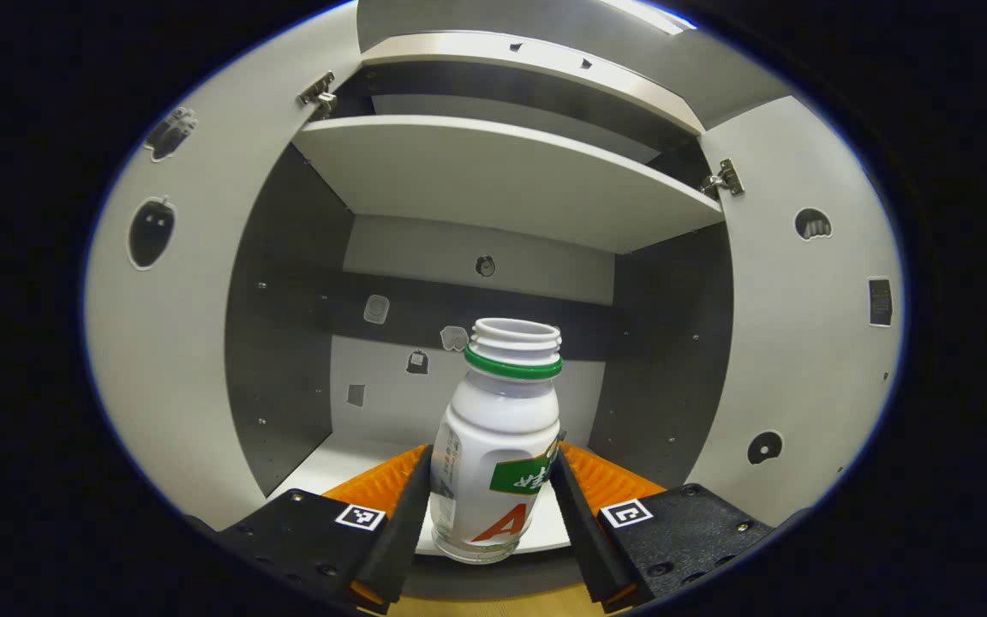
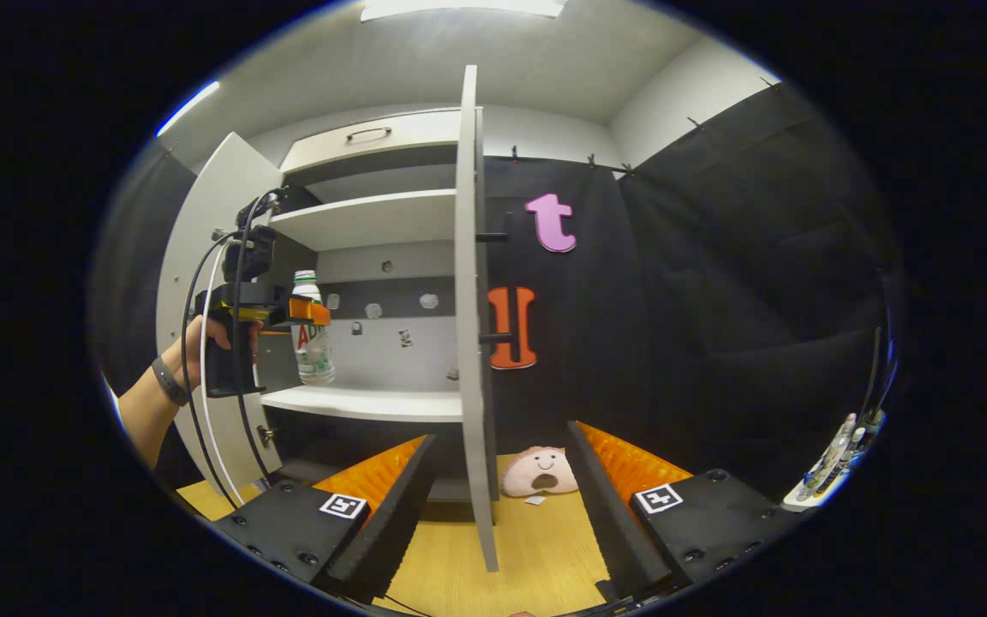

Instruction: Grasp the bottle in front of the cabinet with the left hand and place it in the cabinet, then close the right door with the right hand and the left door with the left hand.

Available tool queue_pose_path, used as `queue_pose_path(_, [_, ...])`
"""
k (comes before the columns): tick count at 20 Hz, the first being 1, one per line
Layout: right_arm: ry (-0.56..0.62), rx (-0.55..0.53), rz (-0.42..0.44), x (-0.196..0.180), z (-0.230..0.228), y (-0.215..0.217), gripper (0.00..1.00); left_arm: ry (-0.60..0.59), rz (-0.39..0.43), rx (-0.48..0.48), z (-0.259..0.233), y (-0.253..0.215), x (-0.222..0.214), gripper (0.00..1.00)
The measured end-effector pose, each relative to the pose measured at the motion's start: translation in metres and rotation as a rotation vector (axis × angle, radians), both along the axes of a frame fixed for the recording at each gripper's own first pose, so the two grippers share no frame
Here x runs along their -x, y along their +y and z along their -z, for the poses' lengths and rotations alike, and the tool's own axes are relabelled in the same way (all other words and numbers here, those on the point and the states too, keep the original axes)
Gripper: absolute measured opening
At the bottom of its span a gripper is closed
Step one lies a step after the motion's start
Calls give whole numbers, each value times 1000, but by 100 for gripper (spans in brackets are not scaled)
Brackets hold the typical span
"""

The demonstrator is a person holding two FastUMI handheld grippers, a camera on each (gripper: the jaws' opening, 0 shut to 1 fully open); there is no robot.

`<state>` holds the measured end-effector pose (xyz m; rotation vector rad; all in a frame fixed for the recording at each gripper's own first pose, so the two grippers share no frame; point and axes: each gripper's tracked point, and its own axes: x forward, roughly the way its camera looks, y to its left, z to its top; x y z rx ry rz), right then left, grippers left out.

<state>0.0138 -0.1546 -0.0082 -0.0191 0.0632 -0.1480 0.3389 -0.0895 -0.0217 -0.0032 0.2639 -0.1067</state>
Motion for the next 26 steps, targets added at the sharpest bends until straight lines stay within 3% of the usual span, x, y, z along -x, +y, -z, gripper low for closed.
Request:
queue_pose_path(4, [-2,-5,181,20,0,-32,98,46,32,-56,36,-13,-49,77])
queue_pose_path(6, [-10,6,257,31,-3,-45,98,94,42,-31,63,-23,-62,77])
queue_pose_path(10, [-11,15,336,41,-5,-57,98,152,25,11,97,-26,-74,77])
queue_pose_path(17, [3,22,339,38,1,-55,98,129,10,-11,100,-21,-79,82])
queue_pose_path(20, [2,22,315,36,1,-52,98,104,7,-8,95,-18,-79,95])
queue_pose_path(26, [7,8,264,28,2,-56,98,-28,-31,31,43,-4,-52,95])
